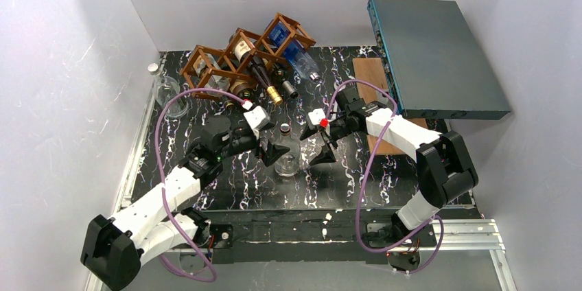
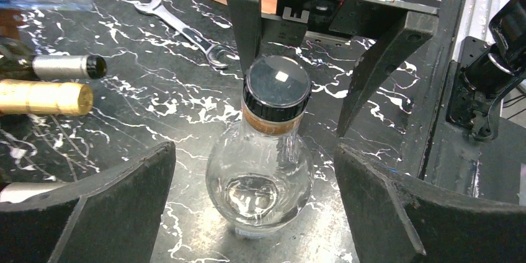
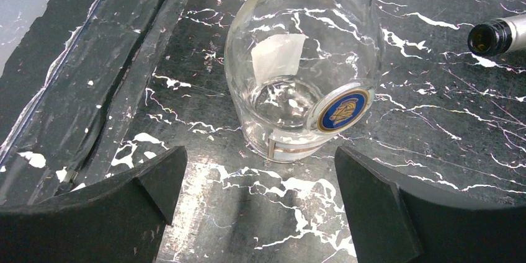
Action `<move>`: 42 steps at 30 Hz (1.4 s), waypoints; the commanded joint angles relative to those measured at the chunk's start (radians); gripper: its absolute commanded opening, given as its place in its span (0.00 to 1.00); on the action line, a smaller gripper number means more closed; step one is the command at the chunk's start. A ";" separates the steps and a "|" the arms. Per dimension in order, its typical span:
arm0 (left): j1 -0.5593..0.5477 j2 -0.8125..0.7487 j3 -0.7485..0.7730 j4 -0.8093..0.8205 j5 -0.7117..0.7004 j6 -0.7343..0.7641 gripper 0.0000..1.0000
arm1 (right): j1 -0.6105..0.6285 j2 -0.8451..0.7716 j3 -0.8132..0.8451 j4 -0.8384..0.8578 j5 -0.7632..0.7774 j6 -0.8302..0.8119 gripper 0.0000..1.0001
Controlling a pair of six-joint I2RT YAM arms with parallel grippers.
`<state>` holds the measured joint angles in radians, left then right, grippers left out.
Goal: Take the wine bottle off the wine rack
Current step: Place the wine bottle at the center of the board.
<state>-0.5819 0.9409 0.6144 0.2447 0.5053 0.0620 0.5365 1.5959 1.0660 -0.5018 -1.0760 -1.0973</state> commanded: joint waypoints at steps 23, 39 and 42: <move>-0.006 0.133 0.009 0.264 0.057 -0.122 0.09 | -0.004 0.012 0.063 -0.084 -0.024 -0.080 0.98; 0.000 -0.170 0.056 -0.077 -0.328 -0.067 0.00 | -0.004 0.012 0.069 -0.103 -0.019 -0.095 0.98; 0.009 -0.221 0.105 -0.195 -0.525 0.015 0.00 | -0.004 0.009 0.069 -0.103 -0.016 -0.096 0.98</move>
<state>-0.5858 0.7948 0.6067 0.0742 0.1982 -0.0051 0.5365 1.6058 1.0935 -0.5858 -1.0752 -1.1793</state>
